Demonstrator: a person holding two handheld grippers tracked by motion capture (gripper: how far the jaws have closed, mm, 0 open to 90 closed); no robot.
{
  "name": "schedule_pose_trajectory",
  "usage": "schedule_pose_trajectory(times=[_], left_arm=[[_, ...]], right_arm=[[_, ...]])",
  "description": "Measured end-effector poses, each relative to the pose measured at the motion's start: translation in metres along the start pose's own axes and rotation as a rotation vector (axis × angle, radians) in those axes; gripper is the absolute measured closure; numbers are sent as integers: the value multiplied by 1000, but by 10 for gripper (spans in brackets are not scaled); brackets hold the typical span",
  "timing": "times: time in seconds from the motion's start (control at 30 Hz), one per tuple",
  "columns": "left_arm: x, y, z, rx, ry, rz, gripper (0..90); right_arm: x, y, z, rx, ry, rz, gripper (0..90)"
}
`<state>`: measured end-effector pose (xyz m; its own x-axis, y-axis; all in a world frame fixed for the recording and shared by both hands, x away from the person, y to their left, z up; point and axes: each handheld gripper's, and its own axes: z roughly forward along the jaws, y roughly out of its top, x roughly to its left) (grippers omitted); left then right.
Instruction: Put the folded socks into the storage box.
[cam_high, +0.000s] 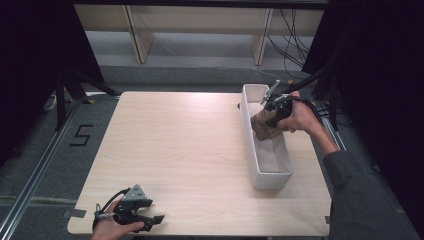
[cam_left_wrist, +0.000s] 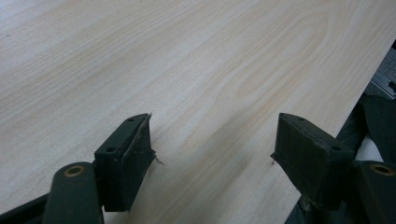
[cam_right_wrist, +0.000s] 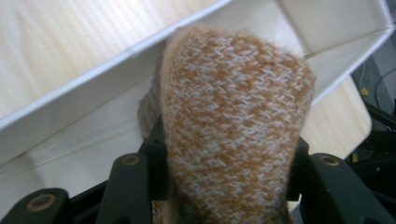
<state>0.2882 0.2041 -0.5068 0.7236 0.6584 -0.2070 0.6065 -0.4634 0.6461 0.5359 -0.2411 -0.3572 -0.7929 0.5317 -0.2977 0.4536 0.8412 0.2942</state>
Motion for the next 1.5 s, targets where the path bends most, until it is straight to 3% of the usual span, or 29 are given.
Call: schedule_pose_trajectory(times=[0.07,0.13,0.2,0.23,0.3,0.37,0.4,0.5,0.53,0.63,0.73,0.93,0.97,1.0,1.17,1.23,1.43,1.5], left_arm=[[-1,0,1,-1,0,-4,267],[-2,0,1,-5,1,-3,267],[-3,1,1,-6,-2,-4,267],[-2,1,0,0,-3,4,267],[-2,1,1,-8,-1,-4,267],[-1,1,0,0,8,4,267],[-2,1,0,-3,-1,2,267],[-3,0,0,-6,0,0,267],[-3,0,0,0,-2,5,267],[-2,1,0,0,-1,5,267],[-1,1,0,-1,4,5,267],[-2,1,0,2,-4,7,268],[-3,1,0,0,-2,2,269],[-3,1,0,-8,-1,-5,269],[-1,0,-1,-3,-3,7,269],[-2,0,-1,-4,1,0,269],[-2,0,-1,-2,-5,5,270],[-2,0,-1,0,-4,3,270]], right_arm=[[10,-3,0,0,7,-14,510],[17,-6,0,-5,30,-71,503],[24,-8,0,-8,31,-95,497],[26,-10,0,-15,40,-136,496],[34,-13,0,-12,45,-158,492],[39,-16,1,-13,43,-148,480],[40,-16,2,-18,44,-185,471],[47,-20,2,-5,66,-169,420],[49,-21,1,-8,74,-142,403],[48,-23,-9,-64,108,-110,384],[44,-28,-23,-99,119,-42,445],[50,-32,-24,-99,120,-107,552],[50,-31,-23,-95,122,-129,556],[53,-31,-22,-80,127,-111,558],[62,-30,-18,-47,145,-140,561],[62,-30,-15,-56,143,-185,560],[71,-33,-11,-26,173,-163,527],[72,-34,-8,-14,215,-178,505]])
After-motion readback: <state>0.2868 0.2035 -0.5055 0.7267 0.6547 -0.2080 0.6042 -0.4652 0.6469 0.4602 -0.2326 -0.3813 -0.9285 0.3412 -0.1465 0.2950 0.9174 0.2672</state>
